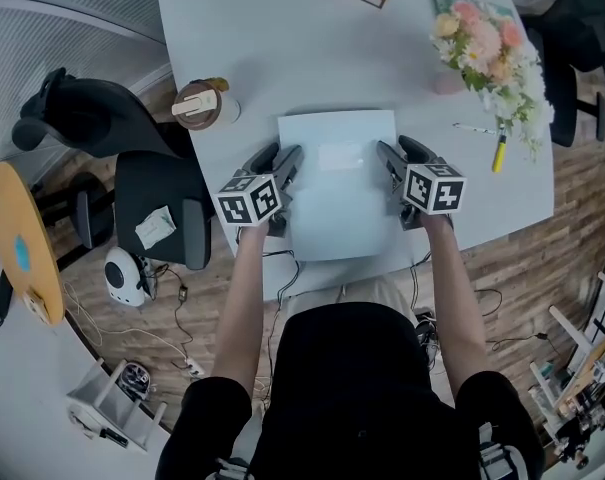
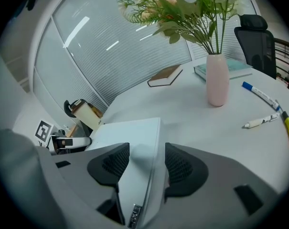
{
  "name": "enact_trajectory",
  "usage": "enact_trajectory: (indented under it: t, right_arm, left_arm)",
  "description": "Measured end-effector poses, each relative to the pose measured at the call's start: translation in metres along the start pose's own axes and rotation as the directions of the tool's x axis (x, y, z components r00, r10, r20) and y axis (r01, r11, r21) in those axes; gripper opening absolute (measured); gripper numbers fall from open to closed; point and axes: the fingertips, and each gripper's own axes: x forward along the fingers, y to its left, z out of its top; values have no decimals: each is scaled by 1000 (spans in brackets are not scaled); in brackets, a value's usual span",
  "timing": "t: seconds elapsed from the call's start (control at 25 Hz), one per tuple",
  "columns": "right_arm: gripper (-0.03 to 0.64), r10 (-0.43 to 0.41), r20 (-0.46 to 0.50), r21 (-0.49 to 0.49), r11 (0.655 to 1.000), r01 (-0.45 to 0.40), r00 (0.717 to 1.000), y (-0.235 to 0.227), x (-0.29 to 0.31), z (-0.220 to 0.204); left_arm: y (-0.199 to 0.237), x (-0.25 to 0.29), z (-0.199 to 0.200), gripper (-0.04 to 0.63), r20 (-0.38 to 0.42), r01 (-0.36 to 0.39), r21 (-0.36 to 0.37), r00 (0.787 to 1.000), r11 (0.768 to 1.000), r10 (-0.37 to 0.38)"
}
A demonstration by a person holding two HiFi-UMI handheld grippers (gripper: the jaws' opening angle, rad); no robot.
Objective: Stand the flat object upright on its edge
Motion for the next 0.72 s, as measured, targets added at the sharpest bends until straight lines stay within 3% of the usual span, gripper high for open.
enact_trajectory:
  t: [0.72]
  right_arm:
    - [228,35,-12,63,997,-34,999,1,8,-3]
  left_arm:
    - [1,5,-2,244,-30,37,-18,999,999,-38]
